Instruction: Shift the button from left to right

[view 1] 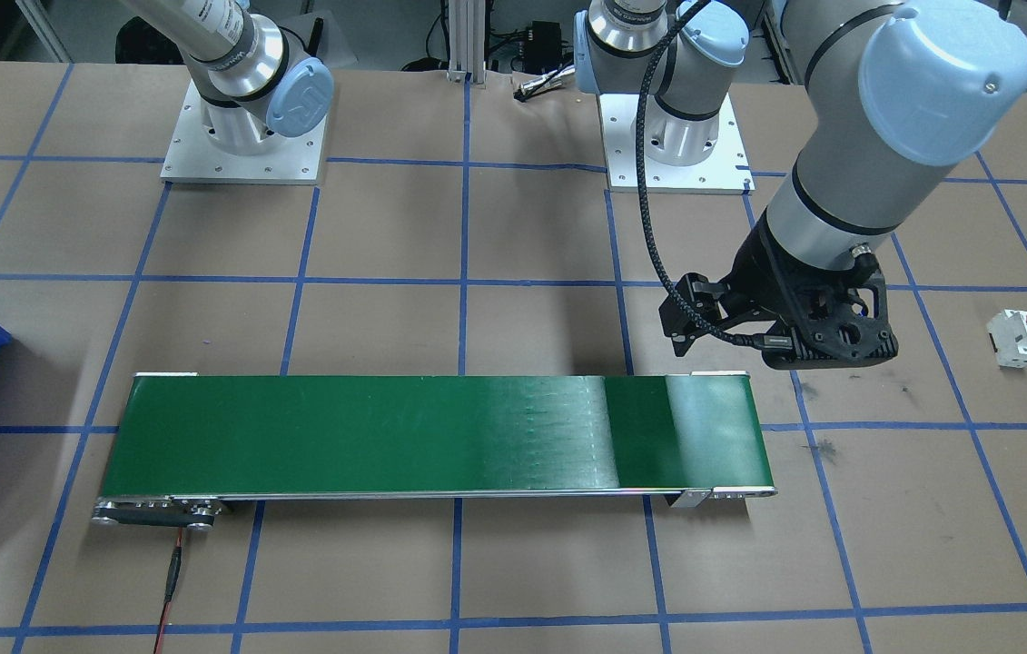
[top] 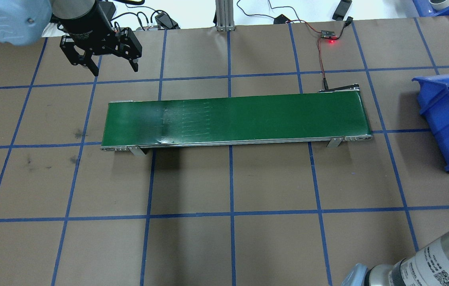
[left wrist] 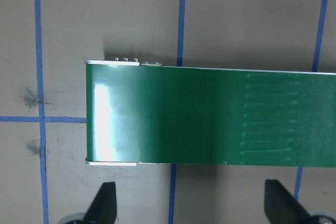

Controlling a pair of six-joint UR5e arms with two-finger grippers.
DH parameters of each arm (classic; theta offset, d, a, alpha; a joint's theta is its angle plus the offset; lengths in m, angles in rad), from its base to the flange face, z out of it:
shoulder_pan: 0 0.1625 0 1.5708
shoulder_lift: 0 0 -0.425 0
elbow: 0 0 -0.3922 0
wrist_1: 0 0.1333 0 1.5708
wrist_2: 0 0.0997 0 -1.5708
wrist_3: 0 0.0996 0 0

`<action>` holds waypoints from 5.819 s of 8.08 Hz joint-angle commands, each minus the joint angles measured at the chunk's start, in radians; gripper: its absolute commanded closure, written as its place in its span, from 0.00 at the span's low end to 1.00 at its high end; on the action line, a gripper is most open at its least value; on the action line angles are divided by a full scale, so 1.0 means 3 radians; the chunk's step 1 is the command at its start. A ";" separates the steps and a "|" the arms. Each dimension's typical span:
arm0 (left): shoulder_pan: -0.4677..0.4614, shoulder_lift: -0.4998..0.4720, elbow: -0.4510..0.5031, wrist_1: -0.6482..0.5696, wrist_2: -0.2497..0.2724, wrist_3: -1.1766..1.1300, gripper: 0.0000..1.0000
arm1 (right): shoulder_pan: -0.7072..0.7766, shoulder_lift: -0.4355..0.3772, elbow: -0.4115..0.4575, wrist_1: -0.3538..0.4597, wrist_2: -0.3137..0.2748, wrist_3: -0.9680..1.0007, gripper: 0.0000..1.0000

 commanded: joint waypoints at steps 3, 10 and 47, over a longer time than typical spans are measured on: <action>0.0000 0.0000 0.0000 0.0000 0.0000 0.0000 0.00 | -0.0001 0.0029 0.0101 -0.0005 -0.0204 0.0114 0.92; 0.0000 0.0000 0.0005 -0.0010 0.0000 0.0000 0.00 | -0.0001 0.0055 0.0153 -0.0097 -0.0265 0.0104 0.01; 0.0000 0.0435 -0.0414 -0.0010 -0.0010 0.0000 0.00 | 0.2612 -0.1674 0.0188 0.1130 -0.0229 0.3141 0.00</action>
